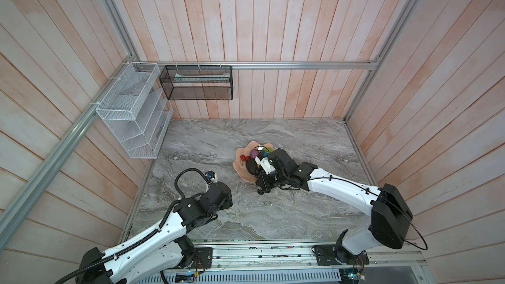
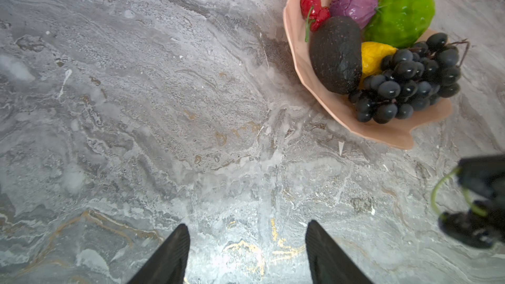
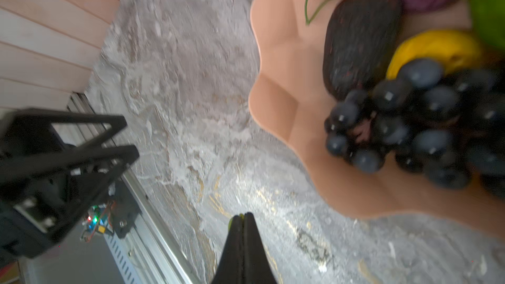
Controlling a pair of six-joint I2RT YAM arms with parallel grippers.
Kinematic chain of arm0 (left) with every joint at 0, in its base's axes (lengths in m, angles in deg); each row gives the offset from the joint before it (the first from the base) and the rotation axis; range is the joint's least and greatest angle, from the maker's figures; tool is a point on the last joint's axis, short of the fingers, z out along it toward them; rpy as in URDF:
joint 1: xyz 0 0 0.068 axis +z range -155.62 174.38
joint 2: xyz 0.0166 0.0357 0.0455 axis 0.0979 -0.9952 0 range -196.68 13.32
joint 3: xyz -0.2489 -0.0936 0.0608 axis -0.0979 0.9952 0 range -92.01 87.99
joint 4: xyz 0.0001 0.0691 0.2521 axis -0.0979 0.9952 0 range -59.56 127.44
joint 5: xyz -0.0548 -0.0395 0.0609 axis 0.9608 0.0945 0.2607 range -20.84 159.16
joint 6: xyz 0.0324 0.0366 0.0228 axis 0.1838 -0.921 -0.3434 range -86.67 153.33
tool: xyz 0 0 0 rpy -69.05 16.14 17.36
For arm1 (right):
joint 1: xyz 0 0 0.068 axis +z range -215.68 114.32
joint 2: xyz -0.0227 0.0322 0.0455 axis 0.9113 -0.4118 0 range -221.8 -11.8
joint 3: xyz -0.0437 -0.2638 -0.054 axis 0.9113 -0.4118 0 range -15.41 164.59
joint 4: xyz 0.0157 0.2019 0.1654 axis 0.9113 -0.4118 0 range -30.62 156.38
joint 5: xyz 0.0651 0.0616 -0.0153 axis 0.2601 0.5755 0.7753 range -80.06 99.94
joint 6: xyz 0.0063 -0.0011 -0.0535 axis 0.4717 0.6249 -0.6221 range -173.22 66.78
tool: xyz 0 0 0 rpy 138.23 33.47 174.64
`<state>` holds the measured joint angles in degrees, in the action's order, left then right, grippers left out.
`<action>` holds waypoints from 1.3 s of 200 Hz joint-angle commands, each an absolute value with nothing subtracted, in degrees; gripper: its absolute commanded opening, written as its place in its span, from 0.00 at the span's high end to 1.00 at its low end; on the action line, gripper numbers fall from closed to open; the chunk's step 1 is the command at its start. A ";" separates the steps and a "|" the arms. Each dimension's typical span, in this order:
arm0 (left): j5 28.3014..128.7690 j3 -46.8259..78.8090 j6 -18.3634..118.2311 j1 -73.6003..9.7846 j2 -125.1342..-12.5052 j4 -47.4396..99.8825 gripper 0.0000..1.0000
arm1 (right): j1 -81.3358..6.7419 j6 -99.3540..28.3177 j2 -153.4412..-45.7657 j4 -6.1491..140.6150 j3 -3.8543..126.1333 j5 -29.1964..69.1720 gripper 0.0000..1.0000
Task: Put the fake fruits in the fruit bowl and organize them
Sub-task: 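Grasp the dark plums' stem and carry them to the bowl with the right gripper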
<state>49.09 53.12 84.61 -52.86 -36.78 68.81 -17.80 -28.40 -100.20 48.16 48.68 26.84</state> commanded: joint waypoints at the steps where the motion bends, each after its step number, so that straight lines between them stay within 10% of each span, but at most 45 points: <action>1: 46.47 54.00 89.07 -52.55 -35.24 71.60 0.30 | -19.40 -30.09 -104.95 56.53 52.50 29.80 1.00; 260: 44.29 49.81 91.07 -52.55 -34.85 73.01 0.30 | -25.68 -53.98 -135.03 62.70 75.06 49.29 1.00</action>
